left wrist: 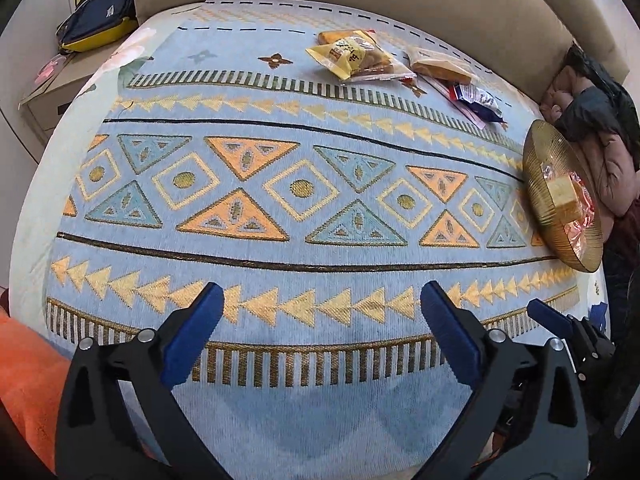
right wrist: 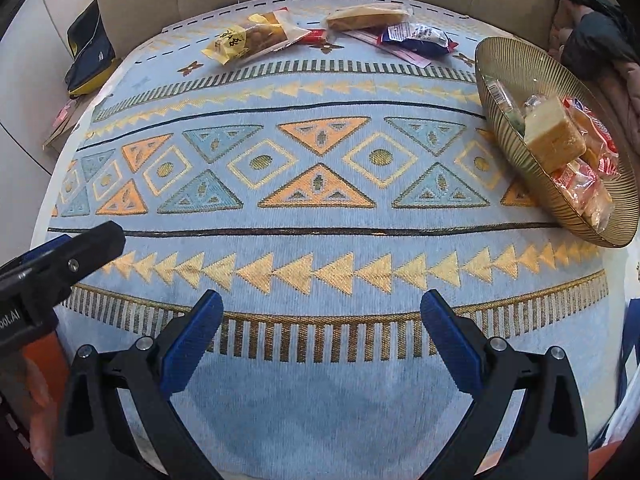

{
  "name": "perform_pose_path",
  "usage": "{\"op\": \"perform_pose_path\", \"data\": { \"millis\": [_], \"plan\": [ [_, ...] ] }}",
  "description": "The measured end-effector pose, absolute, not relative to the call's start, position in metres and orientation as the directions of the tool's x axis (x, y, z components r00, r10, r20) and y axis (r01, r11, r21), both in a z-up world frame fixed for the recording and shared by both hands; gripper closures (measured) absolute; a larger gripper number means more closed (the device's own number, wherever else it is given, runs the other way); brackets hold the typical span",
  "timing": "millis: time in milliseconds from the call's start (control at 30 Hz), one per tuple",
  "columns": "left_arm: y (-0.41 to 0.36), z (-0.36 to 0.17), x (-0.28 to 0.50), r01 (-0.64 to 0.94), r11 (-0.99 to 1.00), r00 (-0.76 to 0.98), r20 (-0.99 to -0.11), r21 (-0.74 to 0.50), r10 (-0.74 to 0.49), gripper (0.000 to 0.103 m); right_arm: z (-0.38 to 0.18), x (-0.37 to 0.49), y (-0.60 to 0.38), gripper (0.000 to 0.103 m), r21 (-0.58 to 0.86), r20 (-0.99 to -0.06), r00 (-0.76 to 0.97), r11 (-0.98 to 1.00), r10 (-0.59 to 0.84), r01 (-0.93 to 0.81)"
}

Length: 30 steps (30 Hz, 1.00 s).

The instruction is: Organize snacks

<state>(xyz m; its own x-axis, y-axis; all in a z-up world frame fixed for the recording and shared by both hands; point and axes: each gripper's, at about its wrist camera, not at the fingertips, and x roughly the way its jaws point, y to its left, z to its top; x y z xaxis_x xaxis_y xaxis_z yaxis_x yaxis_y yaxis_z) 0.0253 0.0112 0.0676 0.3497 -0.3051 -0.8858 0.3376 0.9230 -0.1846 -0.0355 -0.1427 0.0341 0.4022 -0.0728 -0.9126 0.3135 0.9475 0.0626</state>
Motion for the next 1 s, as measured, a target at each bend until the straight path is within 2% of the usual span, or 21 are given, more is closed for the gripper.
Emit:
{"op": "perform_pose_path", "data": {
  "millis": [1000],
  "plan": [
    [0.0058,0.0713,0.0220,0.363,0.920,0.385,-0.876,-0.145,-0.290,0.004,0.0307,-0.0320,-0.1345,0.005,0.052,-0.918,0.391,0.954,-0.071,0.294]
  ]
}}
